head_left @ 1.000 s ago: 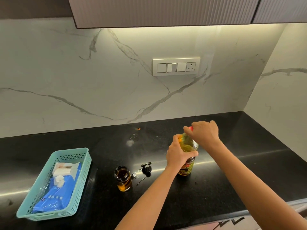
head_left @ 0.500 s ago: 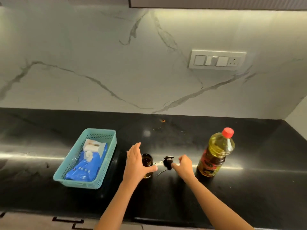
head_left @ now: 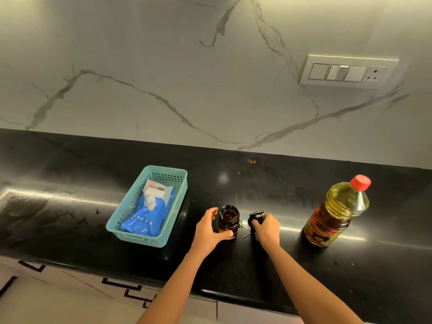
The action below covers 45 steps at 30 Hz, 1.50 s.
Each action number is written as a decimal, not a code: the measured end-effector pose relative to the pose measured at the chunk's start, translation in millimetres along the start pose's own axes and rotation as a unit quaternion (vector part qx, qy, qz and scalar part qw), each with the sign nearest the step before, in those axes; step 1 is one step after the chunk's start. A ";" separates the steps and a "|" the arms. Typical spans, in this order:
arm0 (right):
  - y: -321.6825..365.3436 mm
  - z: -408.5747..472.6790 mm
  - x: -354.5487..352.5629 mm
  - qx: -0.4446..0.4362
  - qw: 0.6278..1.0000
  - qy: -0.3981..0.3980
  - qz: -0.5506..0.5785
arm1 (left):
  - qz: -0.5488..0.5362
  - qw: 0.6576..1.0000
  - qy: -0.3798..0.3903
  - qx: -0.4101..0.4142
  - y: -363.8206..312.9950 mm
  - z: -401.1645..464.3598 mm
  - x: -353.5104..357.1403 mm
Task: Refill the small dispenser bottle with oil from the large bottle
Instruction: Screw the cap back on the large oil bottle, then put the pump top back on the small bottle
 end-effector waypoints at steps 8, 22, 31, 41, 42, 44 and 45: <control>31.8 -15.9 -49.2 -0.096 0.974 0.022 0.203 | -0.021 0.999 0.029 0.011 0.4 11.6 7.6; 121.5 -45.1 -73.5 -0.419 0.836 0.166 -0.313 | -0.055 0.998 0.033 0.011 2.4 11.9 12.1; 127.8 -49.1 -57.0 -0.410 0.803 0.165 -0.399 | -0.045 0.998 0.036 0.020 4.4 13.3 11.7; 126.3 -50.2 -48.1 -0.341 0.847 0.153 -0.377 | -0.038 0.998 0.030 0.027 4.3 12.0 11.8; 126.9 -51.0 -46.5 -0.334 0.850 0.146 -0.380 | -0.043 0.998 0.030 0.028 3.9 11.4 11.6; 128.8 -53.4 -45.6 -0.325 0.851 0.134 -0.389 | -0.052 0.998 0.031 0.028 2.6 10.1 10.8; 129.9 -54.5 -46.8 -0.322 0.850 0.130 -0.395 | -0.056 0.998 0.033 0.028 2.3 9.8 10.2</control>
Point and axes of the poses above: each hand's wrist, its own z-axis towards the middle knuckle, its own x-axis out of the palm, y = z × x, the point moved 1 cm from there along z, towards the middle knuckle, and after that the axes turned 6 degrees about -z, right-handed, at the moved point
